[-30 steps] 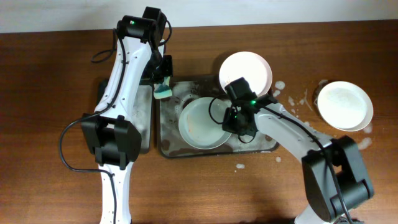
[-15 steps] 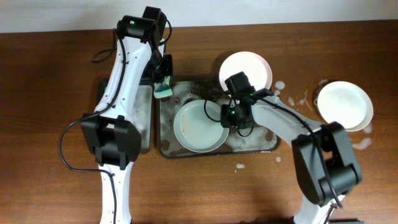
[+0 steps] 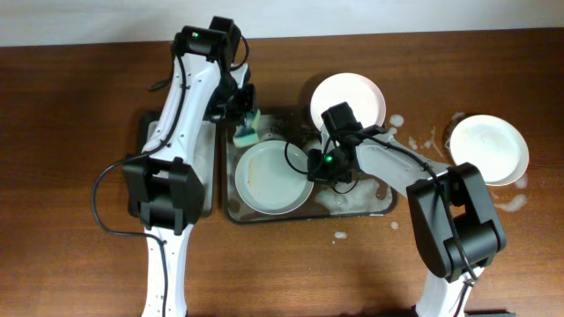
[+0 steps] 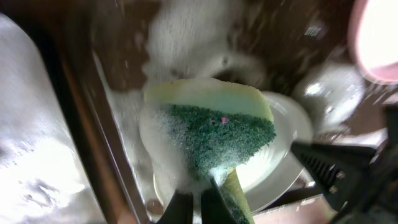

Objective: Clean dirty plates on tray and stack at the side
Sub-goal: 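Grasp the pale plate rim with the right gripper and lower the sponge, then scrub the pale plate with the sponge in the left gripper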

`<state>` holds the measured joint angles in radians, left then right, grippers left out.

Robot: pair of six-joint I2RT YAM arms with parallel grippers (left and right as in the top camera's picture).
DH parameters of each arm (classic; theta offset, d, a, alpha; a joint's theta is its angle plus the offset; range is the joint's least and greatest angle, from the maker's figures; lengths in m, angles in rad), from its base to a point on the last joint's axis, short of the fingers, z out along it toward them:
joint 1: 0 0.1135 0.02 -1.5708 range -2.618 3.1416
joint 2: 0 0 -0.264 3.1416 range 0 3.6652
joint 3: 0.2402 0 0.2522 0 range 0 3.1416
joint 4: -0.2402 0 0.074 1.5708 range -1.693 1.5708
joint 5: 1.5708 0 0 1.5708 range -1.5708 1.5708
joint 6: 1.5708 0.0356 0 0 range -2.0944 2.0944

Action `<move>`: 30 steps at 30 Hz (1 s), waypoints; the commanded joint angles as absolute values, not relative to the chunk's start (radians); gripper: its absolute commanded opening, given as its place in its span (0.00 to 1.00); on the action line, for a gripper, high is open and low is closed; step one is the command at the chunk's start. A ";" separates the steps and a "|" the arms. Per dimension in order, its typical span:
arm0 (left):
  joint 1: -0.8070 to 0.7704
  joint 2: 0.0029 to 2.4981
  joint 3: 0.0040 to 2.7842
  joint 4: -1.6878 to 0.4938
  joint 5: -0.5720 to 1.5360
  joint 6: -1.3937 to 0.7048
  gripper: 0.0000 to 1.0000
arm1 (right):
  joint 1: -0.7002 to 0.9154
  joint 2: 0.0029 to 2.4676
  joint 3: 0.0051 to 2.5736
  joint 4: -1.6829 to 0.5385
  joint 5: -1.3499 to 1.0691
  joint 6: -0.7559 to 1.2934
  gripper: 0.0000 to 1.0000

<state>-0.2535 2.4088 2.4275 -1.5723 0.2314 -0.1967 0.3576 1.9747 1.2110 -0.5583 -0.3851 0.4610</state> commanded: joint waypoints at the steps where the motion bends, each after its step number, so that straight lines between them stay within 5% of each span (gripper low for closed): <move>1: -0.260 2.448 2.434 -1.619 0.266 -0.155 0.01 | 0.350 2.009 1.212 -0.544 -0.371 0.488 0.04; 11: -0.405 2.453 2.234 -1.517 -0.062 -0.530 0.01 | 0.318 2.010 1.209 -0.537 -0.318 0.567 0.04; 19: -0.462 2.453 1.890 -1.192 -0.061 -0.598 0.01 | 0.318 2.010 1.205 -0.534 -0.313 0.566 0.04; 25: -0.462 2.453 1.809 -1.254 0.321 -0.221 0.01 | 0.318 2.010 1.205 -0.533 -0.313 0.567 0.04; 30: -0.457 2.453 1.809 -1.380 0.266 -0.020 0.01 | 0.319 2.010 1.205 -0.533 -0.310 0.567 0.04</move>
